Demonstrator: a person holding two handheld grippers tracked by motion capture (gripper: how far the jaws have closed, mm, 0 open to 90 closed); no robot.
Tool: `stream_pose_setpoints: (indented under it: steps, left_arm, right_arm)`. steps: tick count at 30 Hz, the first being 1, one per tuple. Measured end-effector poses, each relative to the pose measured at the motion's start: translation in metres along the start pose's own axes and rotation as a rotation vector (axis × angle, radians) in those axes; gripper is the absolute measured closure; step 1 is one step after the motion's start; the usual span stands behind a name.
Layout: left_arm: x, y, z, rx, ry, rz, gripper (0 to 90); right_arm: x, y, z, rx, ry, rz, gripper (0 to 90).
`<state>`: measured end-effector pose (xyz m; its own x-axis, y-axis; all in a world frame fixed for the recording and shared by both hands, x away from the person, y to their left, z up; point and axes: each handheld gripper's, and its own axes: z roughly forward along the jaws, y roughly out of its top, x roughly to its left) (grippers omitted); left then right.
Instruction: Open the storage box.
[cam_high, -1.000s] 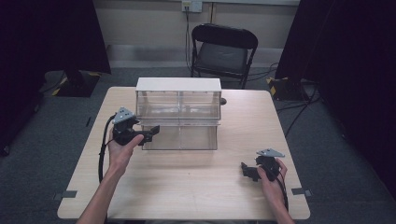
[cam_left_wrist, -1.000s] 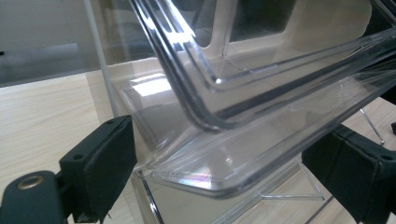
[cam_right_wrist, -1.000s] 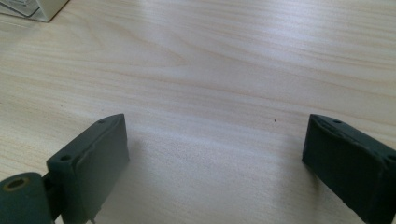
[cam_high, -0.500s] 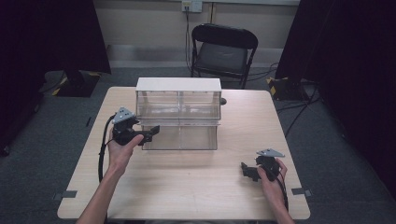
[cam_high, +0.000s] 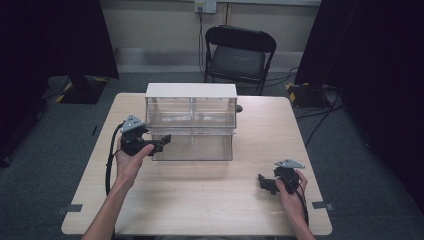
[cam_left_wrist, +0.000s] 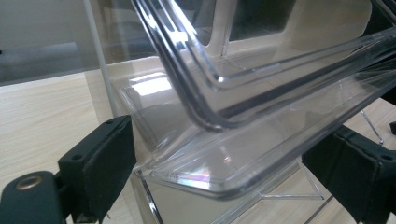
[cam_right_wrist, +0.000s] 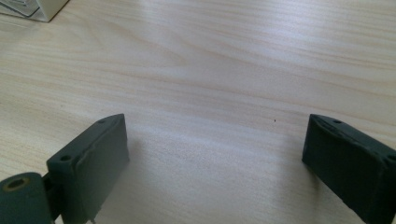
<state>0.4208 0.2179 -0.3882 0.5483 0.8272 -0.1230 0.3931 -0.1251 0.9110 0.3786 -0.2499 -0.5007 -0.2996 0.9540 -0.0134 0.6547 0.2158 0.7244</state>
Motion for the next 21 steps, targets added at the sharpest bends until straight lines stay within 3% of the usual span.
stream_pose_setpoints:
  steps: [21]
  left_arm:
    - [-0.0003,0.0000,0.0003,0.001,0.001,-0.001,9.5]
  right_arm:
    - [-0.0002,0.0000,0.0000,0.001,-0.001,-0.002,6.3]
